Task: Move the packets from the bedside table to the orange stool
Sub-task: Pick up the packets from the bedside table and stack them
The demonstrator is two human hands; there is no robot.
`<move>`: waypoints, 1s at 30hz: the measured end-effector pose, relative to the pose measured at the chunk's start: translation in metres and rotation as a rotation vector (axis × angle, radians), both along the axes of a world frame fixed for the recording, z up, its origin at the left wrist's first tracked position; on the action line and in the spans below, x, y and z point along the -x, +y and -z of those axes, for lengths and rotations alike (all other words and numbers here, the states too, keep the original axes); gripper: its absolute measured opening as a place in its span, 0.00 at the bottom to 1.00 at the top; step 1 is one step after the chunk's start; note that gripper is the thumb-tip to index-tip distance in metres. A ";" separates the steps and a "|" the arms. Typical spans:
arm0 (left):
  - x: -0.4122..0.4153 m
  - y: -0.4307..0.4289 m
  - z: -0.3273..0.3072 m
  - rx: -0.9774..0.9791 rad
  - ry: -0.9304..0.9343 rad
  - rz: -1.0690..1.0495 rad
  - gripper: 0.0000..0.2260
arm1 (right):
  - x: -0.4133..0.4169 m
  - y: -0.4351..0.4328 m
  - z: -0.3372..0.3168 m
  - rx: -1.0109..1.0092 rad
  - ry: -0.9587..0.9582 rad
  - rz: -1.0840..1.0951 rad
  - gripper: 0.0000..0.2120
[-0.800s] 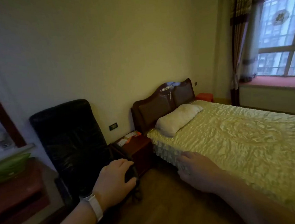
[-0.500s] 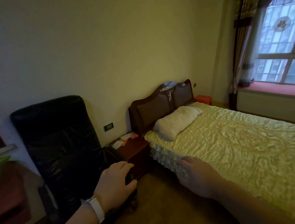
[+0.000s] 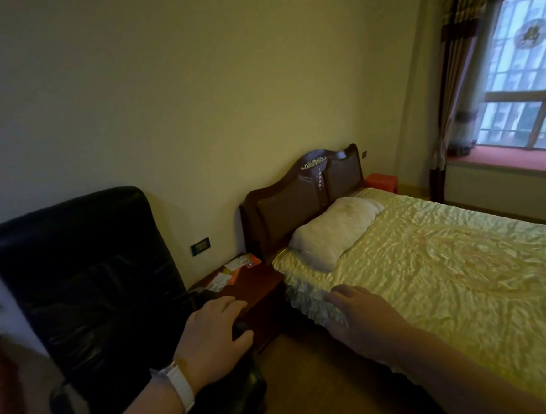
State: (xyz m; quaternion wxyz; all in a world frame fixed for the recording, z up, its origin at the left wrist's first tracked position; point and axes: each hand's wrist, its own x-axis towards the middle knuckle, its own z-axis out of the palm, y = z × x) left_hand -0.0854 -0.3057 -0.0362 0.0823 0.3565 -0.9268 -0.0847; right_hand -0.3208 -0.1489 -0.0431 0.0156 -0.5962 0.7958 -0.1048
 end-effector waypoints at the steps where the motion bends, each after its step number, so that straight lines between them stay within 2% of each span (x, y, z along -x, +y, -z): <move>1: 0.006 -0.009 0.002 -0.003 -0.005 -0.007 0.28 | 0.007 -0.009 0.003 -0.004 -0.006 -0.001 0.29; 9: 0.078 -0.078 0.028 -0.022 -0.061 -0.037 0.26 | 0.091 -0.093 0.045 -0.029 -0.089 -0.053 0.27; 16: 0.186 -0.140 0.037 -0.041 -0.083 -0.100 0.25 | 0.205 -0.179 0.064 -0.054 -0.124 -0.131 0.28; 18: 0.218 -0.154 0.035 -0.020 -0.086 -0.105 0.27 | 0.237 -0.198 0.057 -0.037 -0.116 -0.160 0.31; 21: 0.258 -0.174 0.032 0.064 -0.107 -0.119 0.33 | 0.279 -0.228 0.045 -0.010 -0.051 -0.215 0.27; 24: 0.283 -0.191 0.033 0.187 -0.159 -0.128 0.29 | 0.303 -0.247 0.041 -0.023 -0.004 -0.250 0.28; 27: 0.303 -0.208 0.036 0.211 -0.178 -0.136 0.26 | 0.320 -0.263 0.044 -0.038 -0.011 -0.282 0.32; 30: 0.316 -0.228 0.041 0.198 -0.159 -0.151 0.24 | 0.336 -0.287 0.047 -0.035 -0.006 -0.314 0.27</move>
